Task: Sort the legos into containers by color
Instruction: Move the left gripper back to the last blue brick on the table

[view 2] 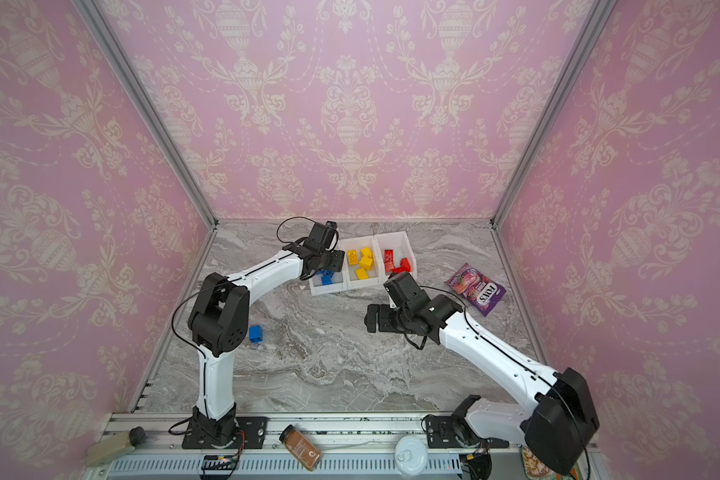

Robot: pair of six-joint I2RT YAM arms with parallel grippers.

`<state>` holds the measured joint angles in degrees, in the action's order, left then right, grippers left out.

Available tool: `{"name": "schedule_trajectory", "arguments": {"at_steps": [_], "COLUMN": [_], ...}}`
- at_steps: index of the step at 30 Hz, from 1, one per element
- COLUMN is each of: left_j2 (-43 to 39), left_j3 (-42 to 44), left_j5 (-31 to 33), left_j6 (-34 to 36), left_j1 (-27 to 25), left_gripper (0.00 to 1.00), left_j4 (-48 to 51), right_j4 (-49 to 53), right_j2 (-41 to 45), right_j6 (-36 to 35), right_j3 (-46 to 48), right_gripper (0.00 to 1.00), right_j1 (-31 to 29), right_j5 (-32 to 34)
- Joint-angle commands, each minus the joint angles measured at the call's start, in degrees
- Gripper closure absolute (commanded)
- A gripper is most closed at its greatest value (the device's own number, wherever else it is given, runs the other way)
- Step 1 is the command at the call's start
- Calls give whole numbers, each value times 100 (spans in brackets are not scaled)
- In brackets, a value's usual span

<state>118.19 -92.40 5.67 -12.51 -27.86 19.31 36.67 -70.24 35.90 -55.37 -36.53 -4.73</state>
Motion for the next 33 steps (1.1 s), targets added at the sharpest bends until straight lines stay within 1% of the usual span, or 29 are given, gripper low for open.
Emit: {"name": "schedule_trajectory", "arguments": {"at_steps": [1,5,10,16,21,27,33], "left_j2": [-401,-773,-1457,-2378,-3103,-3720,-4052], "left_j3": [179,548,1328,2177,2740,3203,3394], "left_j5": [-157,-258,-355,-336,-296,-194,26], "left_j6": [-29,-110,-272,-593,-701,-775,-796], "left_j1": [60,52,54,57,52,52,83], "left_gripper": [29,26,20,8,1,1,1], "left_j4": [-43,-104,-227,-50,299,861,1783], "right_j4": [17,-23,-49,-71,-100,-157,-221], "right_j2": [-33,-113,-189,-275,-346,-420,-456], "right_j6": [14,-4,-39,-92,-127,-127,-127], "right_j3": [31,18,0,-36,-70,-79,-61], "right_gripper": [0,0,0,0,0,0,0], "right_j1": [-40,-37,-40,-35,-38,-29,-1], "right_j5": [-26,-55,-68,-76,-116,-180,-263]}}
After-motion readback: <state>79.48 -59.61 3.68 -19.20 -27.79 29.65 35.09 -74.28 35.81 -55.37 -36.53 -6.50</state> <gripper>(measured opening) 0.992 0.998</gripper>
